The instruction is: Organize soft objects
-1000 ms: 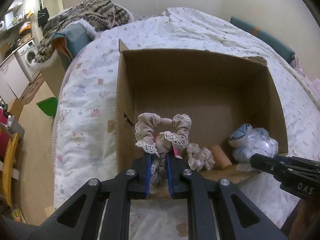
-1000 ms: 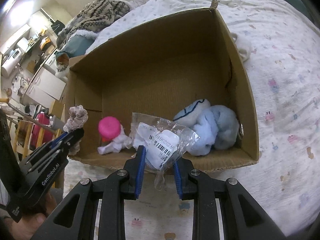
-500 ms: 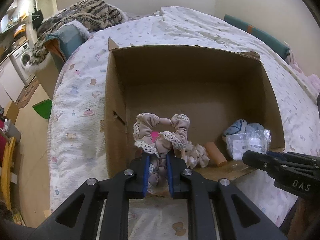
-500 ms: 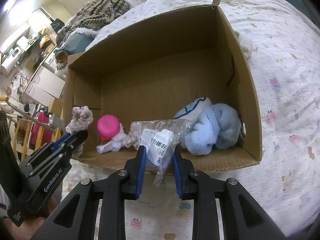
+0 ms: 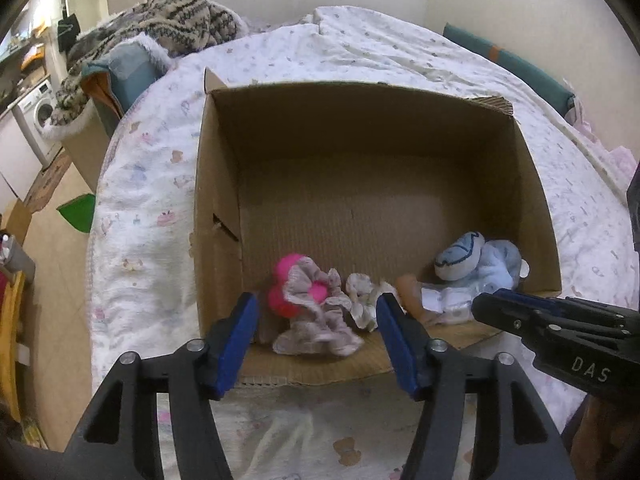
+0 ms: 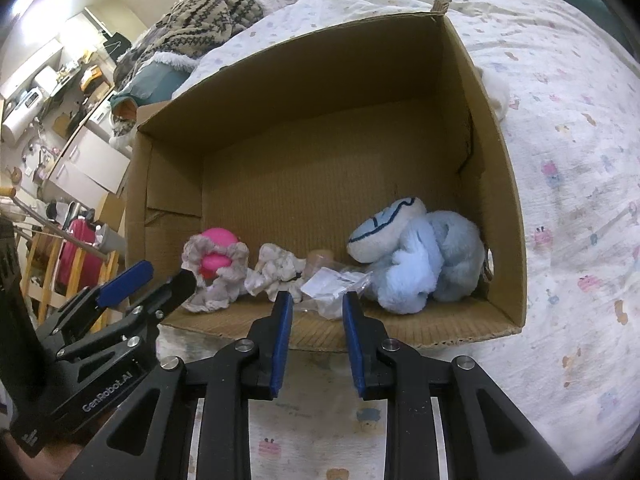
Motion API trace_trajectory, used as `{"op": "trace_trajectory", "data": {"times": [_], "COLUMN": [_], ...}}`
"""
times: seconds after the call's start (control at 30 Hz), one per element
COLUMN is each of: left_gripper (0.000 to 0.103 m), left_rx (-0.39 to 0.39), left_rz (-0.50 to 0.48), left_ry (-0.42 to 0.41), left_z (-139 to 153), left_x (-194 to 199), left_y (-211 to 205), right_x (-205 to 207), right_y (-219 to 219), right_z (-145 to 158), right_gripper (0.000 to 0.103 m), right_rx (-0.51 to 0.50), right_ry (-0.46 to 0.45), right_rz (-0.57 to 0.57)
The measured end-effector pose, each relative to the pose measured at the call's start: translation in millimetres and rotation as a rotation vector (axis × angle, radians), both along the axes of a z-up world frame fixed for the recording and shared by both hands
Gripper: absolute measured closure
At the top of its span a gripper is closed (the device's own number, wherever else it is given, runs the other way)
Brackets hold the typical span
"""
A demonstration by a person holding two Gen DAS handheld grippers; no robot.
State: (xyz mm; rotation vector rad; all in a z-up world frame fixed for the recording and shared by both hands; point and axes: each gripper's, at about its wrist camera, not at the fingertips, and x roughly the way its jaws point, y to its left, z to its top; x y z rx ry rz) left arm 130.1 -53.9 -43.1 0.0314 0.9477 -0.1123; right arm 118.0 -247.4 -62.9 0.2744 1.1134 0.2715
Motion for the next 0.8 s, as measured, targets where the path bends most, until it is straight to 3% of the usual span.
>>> {"op": "trace_trajectory", "data": {"times": [0.1, 0.23, 0.33, 0.47, 0.53, 0.63, 0.8], "left_gripper": [0.045, 0.045, 0.045, 0.043, 0.032, 0.025, 0.014], "left_rx": [-0.004, -0.026, 0.006, 0.014, 0.001, -0.002, -0.027], "left_rz": [-0.01, -0.024, -0.056, -0.016, 0.004, 0.032, 0.055], "left_ry": [-0.016, -0.015, -0.049, -0.109, -0.108, -0.125, -0.143], "left_z": [6, 20, 34, 53, 59, 66, 78], "left_x": [-3, -9, -17, -31, -36, -46, -66], "left_y": [-1, 3, 1, 11, 16, 26, 41], "right_x": [-1, -5, -10, -23, -31, -43, -66], "right_y": [-5, -12, -16, -26, -28, -29, -29], "right_z": [3, 15, 28, 47, 58, 71, 79], "right_gripper": [0.07, 0.045, 0.035, 0.027, 0.021, 0.012, 0.01], "right_rx": [0.014, 0.03, 0.025, 0.033, 0.02, 0.0, -0.018], "right_ry": [-0.013, -0.078, -0.128, -0.19, -0.22, -0.262, -0.287], "right_rz": [-0.021, -0.052, -0.067, -0.095, -0.099, -0.103, -0.103]}}
